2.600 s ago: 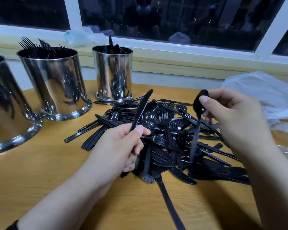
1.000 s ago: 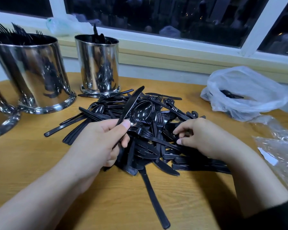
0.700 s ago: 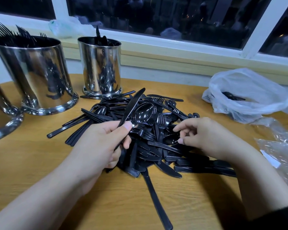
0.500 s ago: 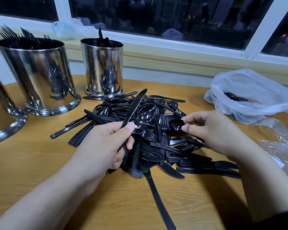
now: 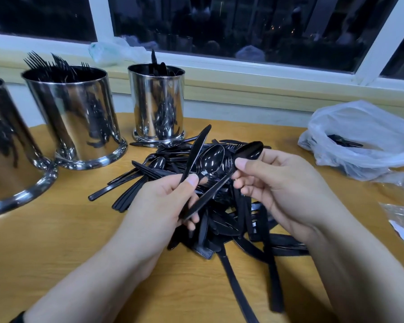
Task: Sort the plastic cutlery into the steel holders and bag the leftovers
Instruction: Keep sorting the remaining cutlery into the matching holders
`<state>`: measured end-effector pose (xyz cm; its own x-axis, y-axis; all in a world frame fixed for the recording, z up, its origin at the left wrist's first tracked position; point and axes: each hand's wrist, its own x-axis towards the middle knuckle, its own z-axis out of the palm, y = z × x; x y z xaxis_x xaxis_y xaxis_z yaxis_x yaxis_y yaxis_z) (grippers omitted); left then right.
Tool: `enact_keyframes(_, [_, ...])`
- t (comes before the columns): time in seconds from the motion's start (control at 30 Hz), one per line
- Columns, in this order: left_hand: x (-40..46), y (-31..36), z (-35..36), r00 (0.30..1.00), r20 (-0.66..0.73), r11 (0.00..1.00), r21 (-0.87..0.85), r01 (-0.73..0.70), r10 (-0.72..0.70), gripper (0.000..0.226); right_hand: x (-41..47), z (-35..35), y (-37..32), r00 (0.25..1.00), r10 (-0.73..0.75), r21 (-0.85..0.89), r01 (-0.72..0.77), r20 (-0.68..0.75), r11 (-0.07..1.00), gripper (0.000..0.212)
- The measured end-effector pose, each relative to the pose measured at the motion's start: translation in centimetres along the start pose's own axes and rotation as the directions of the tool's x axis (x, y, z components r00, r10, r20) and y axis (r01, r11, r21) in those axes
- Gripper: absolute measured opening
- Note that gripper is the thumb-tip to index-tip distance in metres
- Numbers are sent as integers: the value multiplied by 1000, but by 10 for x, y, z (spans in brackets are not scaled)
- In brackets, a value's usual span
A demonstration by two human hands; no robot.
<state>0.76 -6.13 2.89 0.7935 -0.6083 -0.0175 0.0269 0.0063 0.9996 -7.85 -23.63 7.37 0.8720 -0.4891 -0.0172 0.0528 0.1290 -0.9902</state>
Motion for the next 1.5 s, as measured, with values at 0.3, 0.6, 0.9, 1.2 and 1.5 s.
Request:
enact_keyframes(0.3, [-4,5,2,996,71,999,8,44,-44,42,1,21,15,999,1,-85,-5,-45,996,21])
enact_keyframes(0.6, [-4,4,-1,986,125,994,-7,113,-111,38,11,-40,-16,958,-276,-730,130,-83,671,16])
enact_keyframes(0.9, [-3,2,2,981,163,993,-29,113,-107,30,27,-77,13,996,-44,-975,82,75,207,32])
enact_keyframes(1.2, [-2,0,4,988,128,995,-47,92,-86,28,31,-77,23,995,-22,-981,99,97,169,25])
enact_keyframes(1.5, [-3,2,4,992,99,994,-67,86,-79,27,24,-71,16,995,-85,-941,80,55,329,11])
